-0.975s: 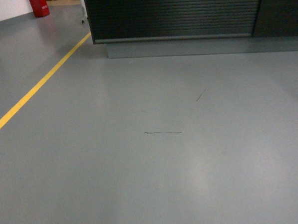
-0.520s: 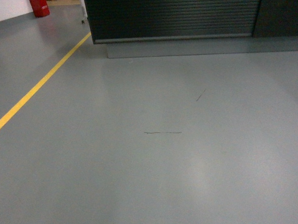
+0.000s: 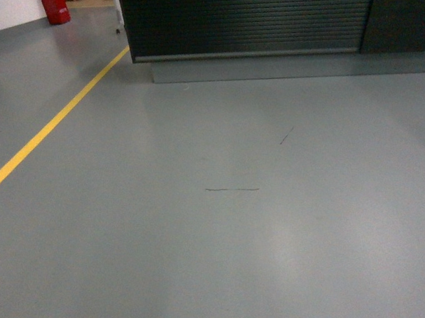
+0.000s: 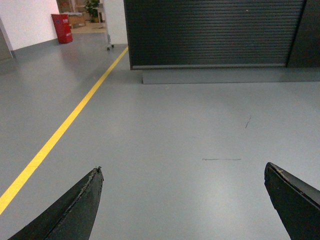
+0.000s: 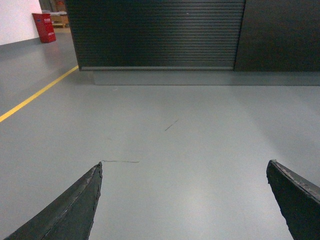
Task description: Place dark red mango on scale at checkout
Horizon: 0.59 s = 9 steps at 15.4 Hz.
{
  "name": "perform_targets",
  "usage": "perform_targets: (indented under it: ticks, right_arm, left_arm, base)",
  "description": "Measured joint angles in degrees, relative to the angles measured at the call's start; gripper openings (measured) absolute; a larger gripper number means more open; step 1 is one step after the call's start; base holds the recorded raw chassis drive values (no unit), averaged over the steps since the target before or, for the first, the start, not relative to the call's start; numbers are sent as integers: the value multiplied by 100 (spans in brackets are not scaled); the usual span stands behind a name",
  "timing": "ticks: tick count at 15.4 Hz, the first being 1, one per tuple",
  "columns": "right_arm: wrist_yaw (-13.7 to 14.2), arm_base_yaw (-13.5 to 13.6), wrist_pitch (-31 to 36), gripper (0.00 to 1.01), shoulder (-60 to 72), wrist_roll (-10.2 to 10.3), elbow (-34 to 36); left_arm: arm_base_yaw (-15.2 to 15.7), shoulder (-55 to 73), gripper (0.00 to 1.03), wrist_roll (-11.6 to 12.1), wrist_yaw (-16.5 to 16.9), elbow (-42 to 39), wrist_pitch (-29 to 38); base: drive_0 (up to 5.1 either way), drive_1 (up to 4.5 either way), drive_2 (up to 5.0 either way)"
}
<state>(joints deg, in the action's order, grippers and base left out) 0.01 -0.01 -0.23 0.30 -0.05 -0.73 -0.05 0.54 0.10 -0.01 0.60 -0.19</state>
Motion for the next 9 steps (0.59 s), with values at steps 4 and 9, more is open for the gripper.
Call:
perform_targets:
  ticks: [4, 9]
  right_arm:
    - [0, 0, -2, 98, 0, 0, 0]
    - [0, 0, 0, 98, 0, 0, 0]
  left_arm:
    - [0, 0, 98, 0, 0, 0, -2]
    - [0, 0, 98, 0, 0, 0, 11]
  base:
    - [3, 305, -299]
    - [1, 392, -389]
